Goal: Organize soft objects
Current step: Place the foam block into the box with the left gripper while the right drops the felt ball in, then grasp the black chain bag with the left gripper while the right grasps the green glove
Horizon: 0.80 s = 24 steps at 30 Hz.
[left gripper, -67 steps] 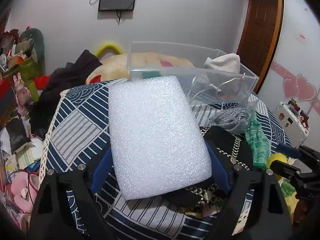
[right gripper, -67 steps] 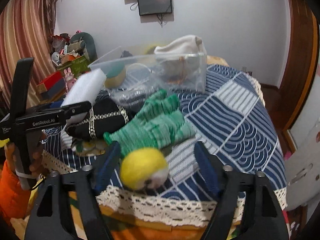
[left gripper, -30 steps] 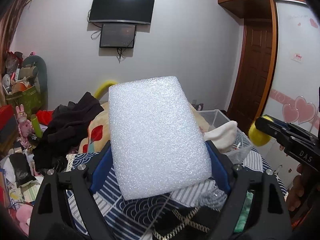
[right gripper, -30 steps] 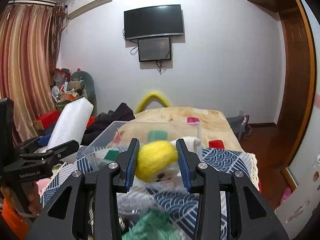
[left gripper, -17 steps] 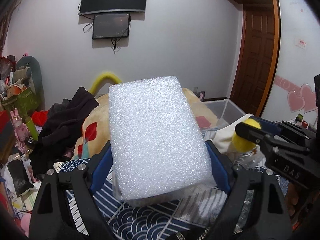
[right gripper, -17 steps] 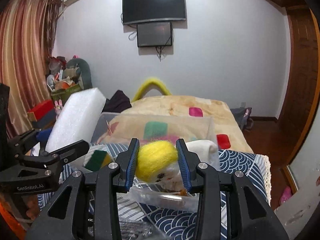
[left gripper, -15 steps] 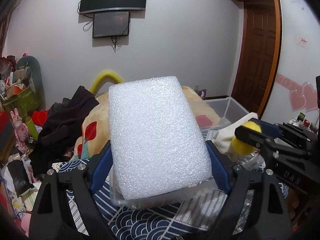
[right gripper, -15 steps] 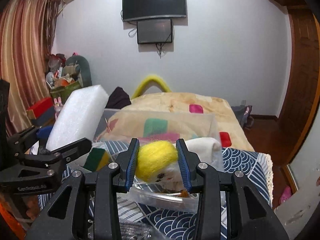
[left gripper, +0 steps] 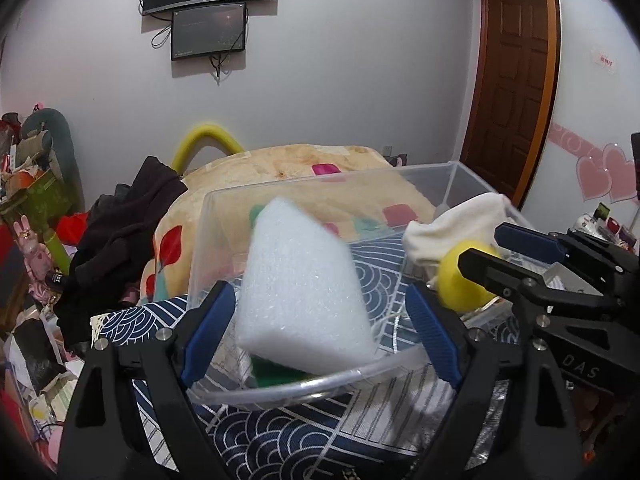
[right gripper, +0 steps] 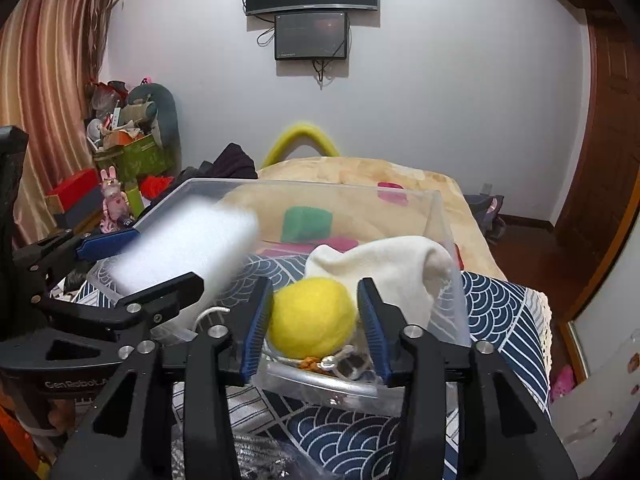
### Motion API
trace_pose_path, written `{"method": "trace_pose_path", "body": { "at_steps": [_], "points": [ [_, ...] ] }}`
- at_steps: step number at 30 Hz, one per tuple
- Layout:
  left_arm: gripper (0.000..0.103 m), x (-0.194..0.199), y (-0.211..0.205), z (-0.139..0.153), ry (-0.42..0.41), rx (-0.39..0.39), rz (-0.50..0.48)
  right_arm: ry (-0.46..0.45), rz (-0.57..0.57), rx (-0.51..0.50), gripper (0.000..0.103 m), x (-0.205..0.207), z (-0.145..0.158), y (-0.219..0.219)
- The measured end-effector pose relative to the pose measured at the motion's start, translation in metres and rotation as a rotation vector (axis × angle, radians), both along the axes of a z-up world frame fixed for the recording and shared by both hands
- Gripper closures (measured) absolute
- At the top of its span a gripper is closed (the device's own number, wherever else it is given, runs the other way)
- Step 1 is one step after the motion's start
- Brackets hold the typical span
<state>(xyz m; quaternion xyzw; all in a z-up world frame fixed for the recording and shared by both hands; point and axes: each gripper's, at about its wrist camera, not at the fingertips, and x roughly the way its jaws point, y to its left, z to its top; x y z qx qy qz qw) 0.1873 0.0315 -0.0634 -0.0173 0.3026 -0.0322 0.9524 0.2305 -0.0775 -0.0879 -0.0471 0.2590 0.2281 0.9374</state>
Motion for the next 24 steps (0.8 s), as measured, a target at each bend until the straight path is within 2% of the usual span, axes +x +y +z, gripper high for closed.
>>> {"method": "trace_pose_path", "body": {
  "at_steps": [6, 15, 18, 24],
  "points": [
    [0.010, -0.016, 0.001, 0.016, -0.042, -0.018, -0.002, -0.033, -0.010, 0.032, 0.041, -0.008, 0.012, -0.014],
    [0.002, -0.057, -0.002, 0.040, -0.117, -0.023, -0.007, -0.138, -0.027, 0.050, 0.025, -0.034, 0.035, -0.026],
    [0.002, -0.070, -0.002, 0.041, -0.119, -0.017, -0.015, -0.160, -0.027, 0.061, 0.021, -0.043, 0.038, -0.030],
    [0.001, -0.091, -0.003, 0.032, -0.111, 0.006, -0.020, -0.170, -0.029, 0.061, 0.021, -0.061, 0.035, -0.037]
  ]
}}
